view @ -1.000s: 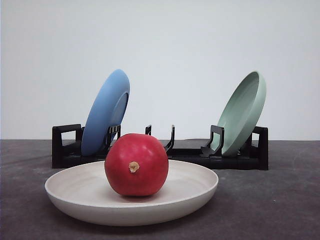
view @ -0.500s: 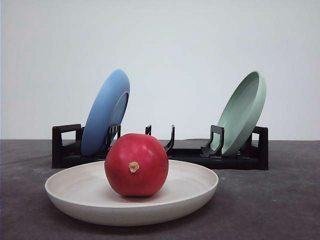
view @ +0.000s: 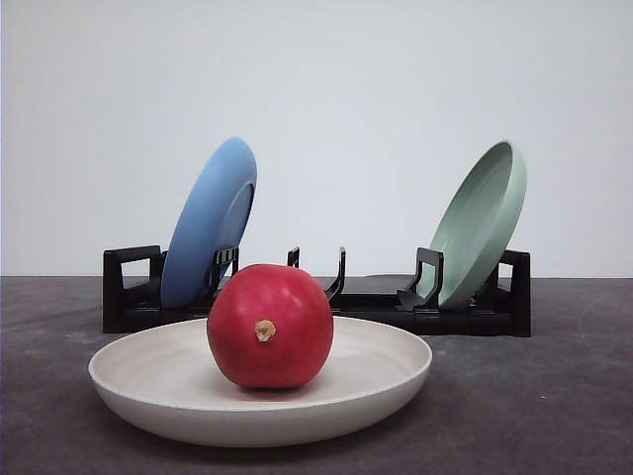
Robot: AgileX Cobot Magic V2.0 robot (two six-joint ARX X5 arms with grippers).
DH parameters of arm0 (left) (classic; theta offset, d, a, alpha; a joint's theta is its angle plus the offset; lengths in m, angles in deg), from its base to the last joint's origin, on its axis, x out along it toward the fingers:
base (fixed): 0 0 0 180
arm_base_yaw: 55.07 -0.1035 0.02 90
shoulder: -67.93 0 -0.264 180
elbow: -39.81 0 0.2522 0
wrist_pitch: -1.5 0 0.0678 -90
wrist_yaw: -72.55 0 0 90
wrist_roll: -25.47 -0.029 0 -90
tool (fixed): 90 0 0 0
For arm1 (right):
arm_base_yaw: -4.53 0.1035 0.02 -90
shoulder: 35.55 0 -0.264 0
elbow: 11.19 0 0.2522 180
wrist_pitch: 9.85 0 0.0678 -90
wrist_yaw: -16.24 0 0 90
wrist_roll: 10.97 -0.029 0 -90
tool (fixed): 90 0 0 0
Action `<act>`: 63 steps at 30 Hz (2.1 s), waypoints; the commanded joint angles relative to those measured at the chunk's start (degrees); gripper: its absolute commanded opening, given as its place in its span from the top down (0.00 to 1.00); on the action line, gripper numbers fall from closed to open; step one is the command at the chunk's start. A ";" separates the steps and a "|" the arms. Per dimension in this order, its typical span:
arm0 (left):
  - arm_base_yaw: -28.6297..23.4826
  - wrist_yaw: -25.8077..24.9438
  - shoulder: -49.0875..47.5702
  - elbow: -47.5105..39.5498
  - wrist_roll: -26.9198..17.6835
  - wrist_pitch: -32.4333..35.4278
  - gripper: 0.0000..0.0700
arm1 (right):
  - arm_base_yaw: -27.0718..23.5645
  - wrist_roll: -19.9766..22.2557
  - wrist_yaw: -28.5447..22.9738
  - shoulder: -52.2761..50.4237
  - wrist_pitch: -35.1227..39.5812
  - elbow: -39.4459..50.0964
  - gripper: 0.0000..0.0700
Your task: Place pomegranate in white plate
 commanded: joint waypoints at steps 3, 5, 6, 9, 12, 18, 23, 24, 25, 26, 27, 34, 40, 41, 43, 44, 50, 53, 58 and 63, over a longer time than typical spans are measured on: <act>-0.02 -0.09 0.02 -0.55 -0.55 0.76 1.00 | -0.02 -0.61 0.05 0.02 0.77 0.28 0.96; -0.02 -0.09 0.02 -0.55 -0.55 0.76 1.00 | -0.02 -0.61 0.05 0.02 0.77 0.28 0.96; -0.02 -0.09 0.02 -0.55 -0.55 0.75 1.00 | -0.02 -0.61 0.05 0.02 0.77 0.28 0.96; -0.02 -0.09 0.02 -0.55 -0.55 0.76 1.00 | -0.02 -0.61 0.05 0.02 0.77 0.28 0.96; -0.02 -0.09 0.02 -0.55 -0.55 0.76 1.00 | -0.02 -0.59 0.05 0.02 0.77 0.28 0.96; -0.02 -0.09 0.02 -0.55 -0.55 0.76 1.00 | -0.02 -0.60 0.05 0.02 0.77 0.28 0.96; -0.02 -0.09 0.02 -0.55 -0.55 0.76 1.00 | -0.02 -0.60 0.05 0.02 0.77 0.28 0.96; -0.02 -0.09 0.02 -0.55 -0.55 0.76 1.00 | -0.02 -0.61 0.05 0.02 0.77 0.28 0.96; -0.02 -0.09 0.02 -0.55 -0.55 0.76 1.00 | -0.02 -0.61 0.05 0.02 0.77 0.28 0.96; -0.02 -0.09 0.02 -0.55 -0.55 0.76 1.00 | -0.02 -0.61 0.05 0.02 0.77 0.28 0.96; -0.02 -0.09 0.02 -0.55 -0.55 0.75 1.00 | -0.02 -0.61 0.05 0.02 0.77 0.28 0.96; -0.02 -0.09 0.02 -0.55 -0.55 0.75 1.00 | -0.02 -0.59 0.05 0.02 0.77 0.28 0.96; -0.02 -0.09 0.02 -0.55 -0.55 0.76 1.00 | -0.02 -0.61 0.05 0.02 0.77 0.28 0.96; -0.02 -0.09 0.02 -0.55 -0.55 0.76 1.00 | -0.02 -0.61 0.05 0.02 0.77 0.28 0.96; -0.02 -0.09 0.02 -0.55 -0.55 0.76 1.00 | -0.02 -0.58 0.05 0.02 0.77 0.28 0.96; -0.02 -0.09 0.02 -0.55 -0.55 0.76 1.00 | -0.02 -0.60 0.05 0.02 0.77 0.28 0.96; -0.02 -0.09 0.02 -0.55 -0.55 0.76 1.00 | -0.02 -0.61 0.05 0.02 0.77 0.28 0.96; -0.02 -0.09 0.02 -0.55 -0.55 0.74 1.00 | -0.02 -0.59 0.05 0.02 0.77 0.28 0.96; -0.02 -0.09 0.02 -0.55 -0.55 0.75 1.00 | -0.02 -0.59 0.05 0.02 0.77 0.28 0.96; -0.02 -0.09 0.02 -0.55 -0.55 0.76 1.00 | -0.02 -0.60 0.05 0.02 0.77 0.28 0.96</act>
